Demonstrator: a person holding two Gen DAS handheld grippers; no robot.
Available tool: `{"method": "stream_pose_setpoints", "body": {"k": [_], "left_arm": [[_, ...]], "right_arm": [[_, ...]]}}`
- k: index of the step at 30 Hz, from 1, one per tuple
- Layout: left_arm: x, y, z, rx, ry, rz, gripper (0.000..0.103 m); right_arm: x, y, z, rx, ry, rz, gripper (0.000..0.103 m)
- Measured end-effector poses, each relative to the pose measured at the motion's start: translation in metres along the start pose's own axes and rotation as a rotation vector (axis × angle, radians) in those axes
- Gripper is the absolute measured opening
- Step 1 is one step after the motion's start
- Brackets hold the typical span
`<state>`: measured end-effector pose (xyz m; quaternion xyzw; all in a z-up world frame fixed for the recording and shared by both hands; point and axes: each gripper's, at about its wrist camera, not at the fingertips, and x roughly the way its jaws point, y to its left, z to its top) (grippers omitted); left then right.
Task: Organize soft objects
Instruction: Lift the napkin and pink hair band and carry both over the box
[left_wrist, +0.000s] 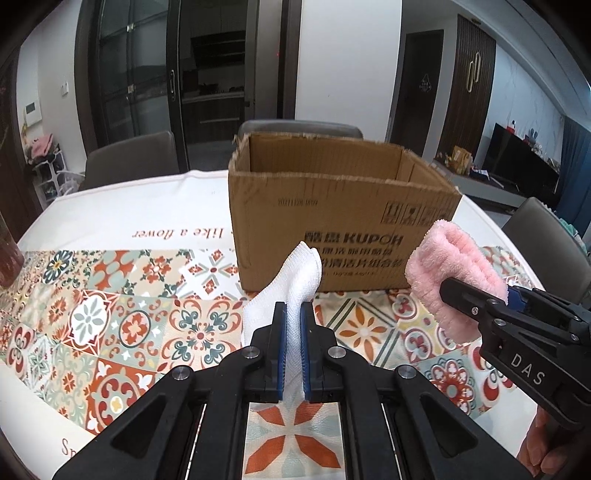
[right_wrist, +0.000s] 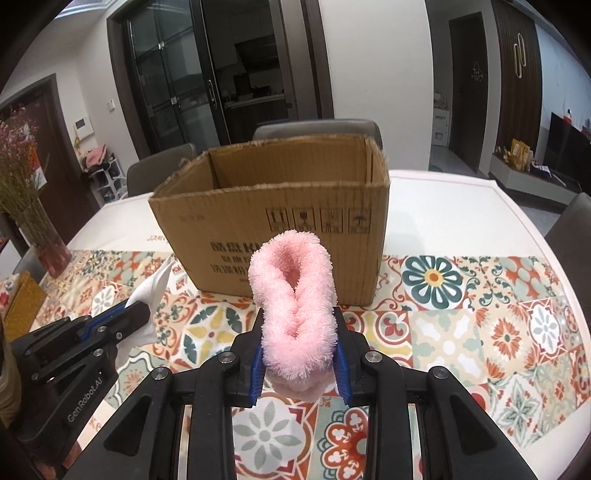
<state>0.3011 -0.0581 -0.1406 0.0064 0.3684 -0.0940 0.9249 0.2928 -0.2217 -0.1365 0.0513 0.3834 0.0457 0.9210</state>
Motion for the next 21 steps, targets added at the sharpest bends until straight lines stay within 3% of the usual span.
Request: {"method": "stream_pose_setpoints", "body": {"k": [21], "left_arm": [[-0.062, -0.003, 0.032, 0.019, -0.138, -0.002, 0.008]], "right_arm": [[-0.060, 0.008, 0.026, -0.001, -0.131, -0.007, 0.032]]}}
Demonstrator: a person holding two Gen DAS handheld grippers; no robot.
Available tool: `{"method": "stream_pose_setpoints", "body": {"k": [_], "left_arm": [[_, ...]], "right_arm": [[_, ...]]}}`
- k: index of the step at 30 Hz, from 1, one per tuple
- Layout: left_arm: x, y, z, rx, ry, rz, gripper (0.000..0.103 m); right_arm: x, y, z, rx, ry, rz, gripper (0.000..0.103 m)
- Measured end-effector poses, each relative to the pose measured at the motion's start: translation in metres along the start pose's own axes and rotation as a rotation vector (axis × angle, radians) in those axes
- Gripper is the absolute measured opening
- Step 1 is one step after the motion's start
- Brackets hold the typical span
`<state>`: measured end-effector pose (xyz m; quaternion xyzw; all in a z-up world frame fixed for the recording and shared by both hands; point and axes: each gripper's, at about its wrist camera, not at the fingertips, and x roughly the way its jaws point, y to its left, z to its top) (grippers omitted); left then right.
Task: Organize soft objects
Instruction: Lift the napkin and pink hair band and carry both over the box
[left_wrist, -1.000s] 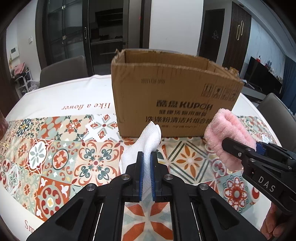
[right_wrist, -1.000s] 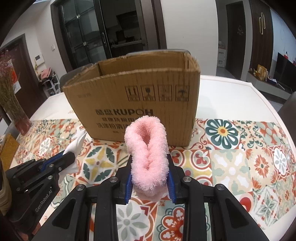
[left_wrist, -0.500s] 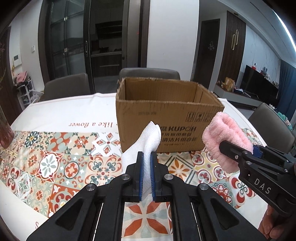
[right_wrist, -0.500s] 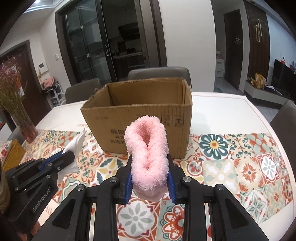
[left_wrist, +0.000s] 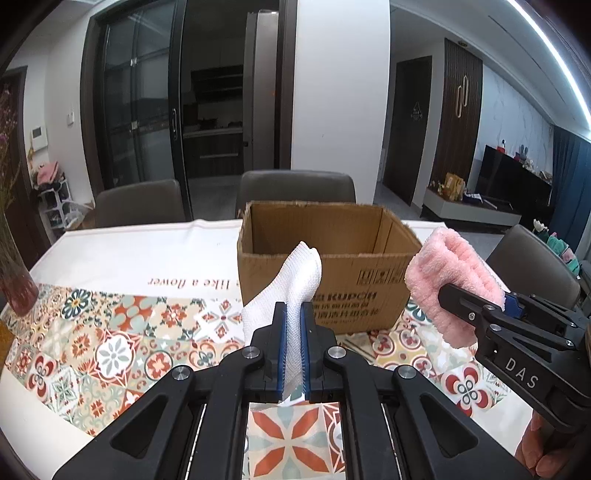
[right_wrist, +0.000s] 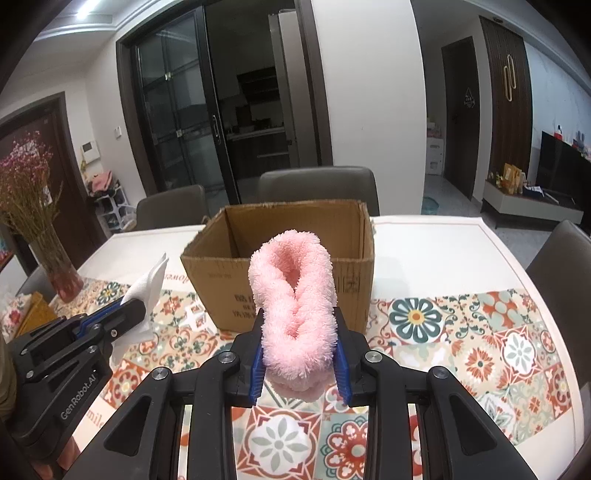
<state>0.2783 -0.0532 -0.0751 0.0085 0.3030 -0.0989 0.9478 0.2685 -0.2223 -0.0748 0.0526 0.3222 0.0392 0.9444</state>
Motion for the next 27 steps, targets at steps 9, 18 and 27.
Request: {"method": "stream_pose_setpoints", "body": {"k": [9, 18, 27], "left_arm": [[-0.011, -0.001, 0.021, 0.024, -0.063, 0.009, 0.009], [-0.012, 0.001, 0.043, 0.039, -0.126, 0.020, 0.008], [-0.001, 0.003, 0.063, 0.054, -0.167, 0.025, 0.009]], "right_arm": [[-0.010, 0.001, 0.019, -0.003, -0.055, 0.002, 0.032], [-0.011, 0.001, 0.043, -0.010, -0.106, 0.003, 0.032], [-0.001, -0.003, 0.064, -0.020, -0.147, -0.007, 0.032]]}}
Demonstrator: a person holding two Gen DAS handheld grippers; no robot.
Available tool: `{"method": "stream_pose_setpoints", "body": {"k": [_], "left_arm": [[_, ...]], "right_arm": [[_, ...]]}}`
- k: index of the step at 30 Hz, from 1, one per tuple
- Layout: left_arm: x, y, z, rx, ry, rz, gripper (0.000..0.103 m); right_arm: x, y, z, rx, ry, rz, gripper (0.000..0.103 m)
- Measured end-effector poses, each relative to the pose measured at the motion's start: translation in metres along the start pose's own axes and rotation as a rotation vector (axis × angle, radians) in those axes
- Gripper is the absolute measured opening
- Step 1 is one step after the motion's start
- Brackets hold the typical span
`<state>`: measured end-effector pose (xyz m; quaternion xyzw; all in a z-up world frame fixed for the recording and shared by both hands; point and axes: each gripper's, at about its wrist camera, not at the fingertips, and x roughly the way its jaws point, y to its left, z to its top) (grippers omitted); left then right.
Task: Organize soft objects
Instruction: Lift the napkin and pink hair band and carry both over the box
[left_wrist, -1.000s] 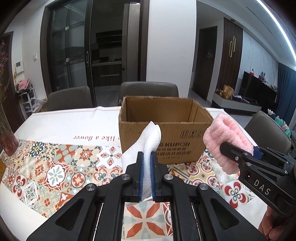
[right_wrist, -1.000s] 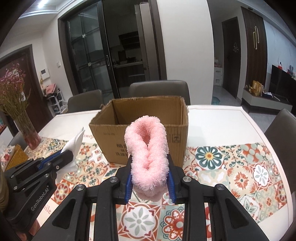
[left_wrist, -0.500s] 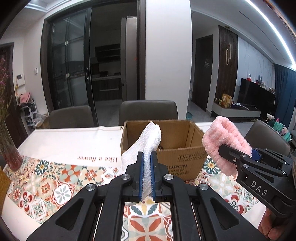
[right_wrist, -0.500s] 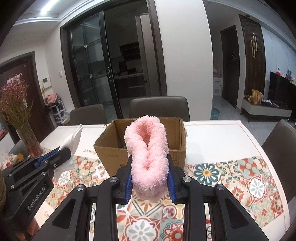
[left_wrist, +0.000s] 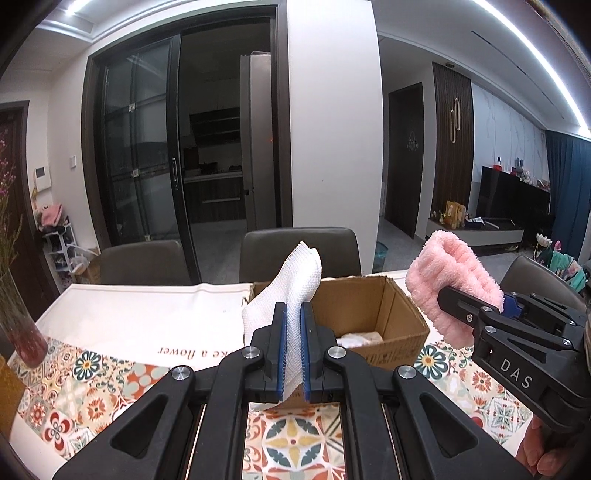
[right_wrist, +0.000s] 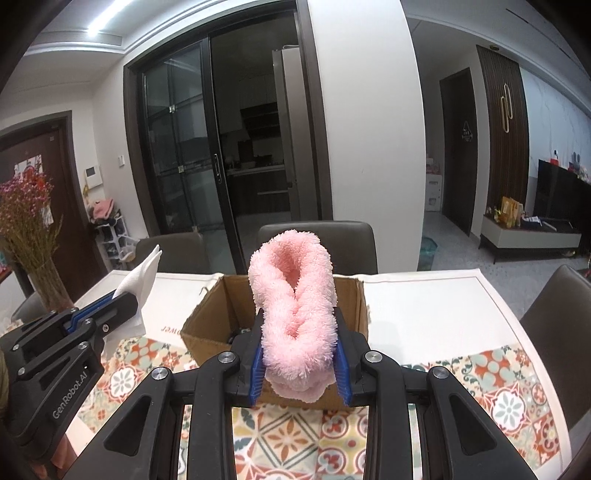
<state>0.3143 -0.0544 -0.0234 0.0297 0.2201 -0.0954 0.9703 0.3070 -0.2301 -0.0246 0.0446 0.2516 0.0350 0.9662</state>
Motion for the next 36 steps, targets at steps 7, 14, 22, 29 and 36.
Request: {"method": "stream_pose_setpoints", "body": {"k": [7, 14, 22, 29, 36], "left_arm": [[0.018, 0.001, 0.009, -0.001, -0.008, -0.010, 0.009], [0.042, 0.000, 0.017, -0.014, 0.008, -0.029, 0.009], [0.071, -0.001, 0.019, 0.002, 0.037, -0.035, 0.009], [0.095, -0.005, 0.020, 0.013, 0.075, -0.041, 0.009], [0.122, -0.006, 0.019, 0.016, 0.130, -0.058, 0.009]], "right_arm": [[0.014, 0.000, 0.008, -0.003, -0.007, -0.005, 0.032], [0.031, 0.001, 0.013, -0.021, -0.007, -0.014, 0.032], [0.055, 0.001, 0.015, -0.041, 0.014, -0.019, 0.032], [0.080, 0.001, 0.012, -0.049, 0.059, -0.015, 0.032], [0.103, 0.000, 0.014, -0.067, 0.097, -0.019, 0.032]]}}
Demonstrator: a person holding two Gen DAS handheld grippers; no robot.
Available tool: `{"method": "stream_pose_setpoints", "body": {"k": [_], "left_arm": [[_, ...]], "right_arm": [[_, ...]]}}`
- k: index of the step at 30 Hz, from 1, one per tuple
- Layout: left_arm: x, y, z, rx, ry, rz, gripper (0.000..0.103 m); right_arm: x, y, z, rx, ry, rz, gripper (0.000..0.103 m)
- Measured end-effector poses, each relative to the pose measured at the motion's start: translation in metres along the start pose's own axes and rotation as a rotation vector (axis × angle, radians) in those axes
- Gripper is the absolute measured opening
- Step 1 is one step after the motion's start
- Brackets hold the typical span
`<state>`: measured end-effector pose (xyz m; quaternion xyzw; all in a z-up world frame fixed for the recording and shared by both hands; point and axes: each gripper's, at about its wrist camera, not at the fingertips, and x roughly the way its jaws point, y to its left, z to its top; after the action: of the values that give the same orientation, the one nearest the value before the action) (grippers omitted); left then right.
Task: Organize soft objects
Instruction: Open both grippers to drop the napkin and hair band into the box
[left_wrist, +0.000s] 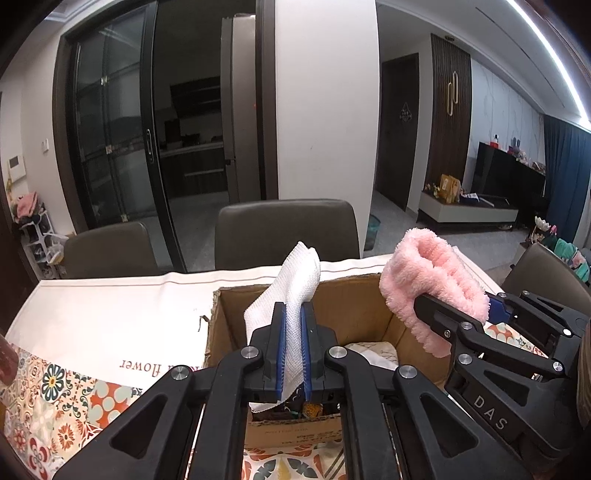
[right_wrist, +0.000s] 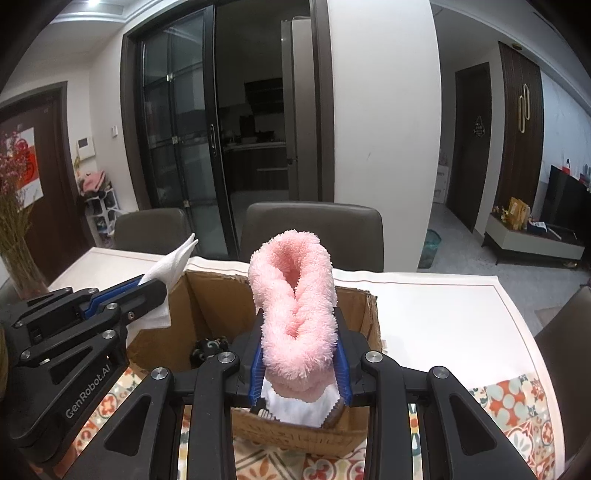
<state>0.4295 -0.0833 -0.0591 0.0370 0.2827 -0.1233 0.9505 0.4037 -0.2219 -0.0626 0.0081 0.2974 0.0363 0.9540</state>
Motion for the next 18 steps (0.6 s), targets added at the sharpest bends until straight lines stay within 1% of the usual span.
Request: {"method": "stream_pose_setpoints", "body": {"k": [3, 5, 6, 7, 9, 11, 16, 18], "left_arm": [[0.010, 0.001, -0.001, -0.009, 0.023, -0.006, 0.011], [0.015, 0.005, 0.001, -0.014, 0.033, -0.008, 0.016], [0.017, 0.004, 0.001, -0.016, 0.036, -0.009, 0.018], [0.019, 0.005, 0.000, -0.018, 0.042, -0.008, 0.021], [0.022, 0.005, -0.002, -0.025, 0.049, -0.008, 0.024], [0.023, 0.004, -0.003, -0.029, 0.055, -0.007, 0.032], [0.023, 0.004, -0.004, -0.034, 0.062, -0.011, 0.038], [0.021, 0.006, -0.004, -0.039, 0.067, -0.006, 0.038]], "right_arm": [[0.009, -0.003, 0.000, 0.005, 0.019, 0.002, 0.033], [0.014, -0.006, 0.000, 0.011, 0.034, 0.003, 0.036], [0.017, -0.008, 0.000, 0.017, 0.045, 0.006, 0.040], [0.019, -0.010, 0.000, 0.020, 0.055, 0.009, 0.047], [0.021, -0.013, 0.000, 0.026, 0.057, 0.003, 0.052], [0.022, -0.015, -0.001, 0.030, 0.060, -0.003, 0.052], [0.021, -0.016, -0.001, 0.033, 0.062, -0.013, 0.052], [0.018, -0.015, -0.001, 0.036, 0.060, -0.021, 0.052]]}}
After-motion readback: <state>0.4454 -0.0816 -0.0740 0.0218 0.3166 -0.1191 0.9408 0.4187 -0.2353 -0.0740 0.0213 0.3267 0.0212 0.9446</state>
